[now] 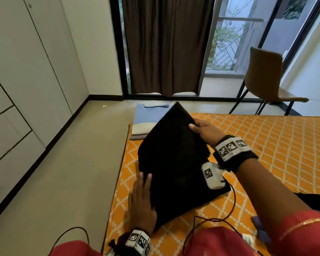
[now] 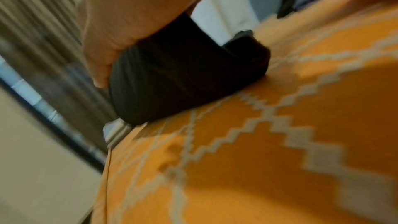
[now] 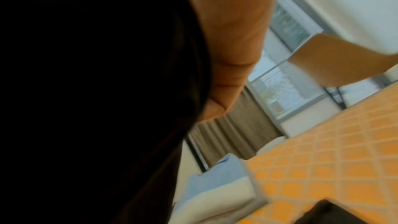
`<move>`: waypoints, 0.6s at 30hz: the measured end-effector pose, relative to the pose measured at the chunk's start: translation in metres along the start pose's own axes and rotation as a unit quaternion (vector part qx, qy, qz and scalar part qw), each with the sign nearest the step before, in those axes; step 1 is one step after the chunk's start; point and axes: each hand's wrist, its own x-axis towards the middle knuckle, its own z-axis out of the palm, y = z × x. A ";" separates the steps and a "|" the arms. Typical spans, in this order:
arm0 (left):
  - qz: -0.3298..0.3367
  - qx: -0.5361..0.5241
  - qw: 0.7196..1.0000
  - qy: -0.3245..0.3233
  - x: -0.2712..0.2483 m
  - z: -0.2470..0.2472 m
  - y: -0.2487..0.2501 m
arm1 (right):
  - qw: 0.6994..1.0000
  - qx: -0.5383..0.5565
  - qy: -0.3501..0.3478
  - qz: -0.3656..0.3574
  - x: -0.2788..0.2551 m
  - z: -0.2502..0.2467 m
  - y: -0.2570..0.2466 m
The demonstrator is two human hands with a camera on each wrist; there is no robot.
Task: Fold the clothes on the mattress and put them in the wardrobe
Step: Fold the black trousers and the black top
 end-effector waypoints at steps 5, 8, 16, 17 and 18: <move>0.048 0.229 0.945 -0.228 0.021 0.039 0.026 | 0.960 -0.227 0.034 0.157 0.016 -0.070 0.096; 0.045 0.265 0.900 -0.343 0.024 0.060 0.031 | 0.917 -0.303 0.053 0.255 0.003 -0.069 0.175; 0.075 0.318 0.845 -0.422 0.010 0.089 0.019 | 0.907 -0.305 0.143 0.254 -0.041 -0.023 0.257; 0.089 0.342 0.851 -0.388 0.014 0.089 0.024 | 0.908 -0.307 0.135 0.251 -0.039 -0.024 0.259; 0.075 0.348 0.835 -0.420 0.016 0.087 0.028 | 0.909 -0.310 0.128 0.247 -0.037 -0.026 0.261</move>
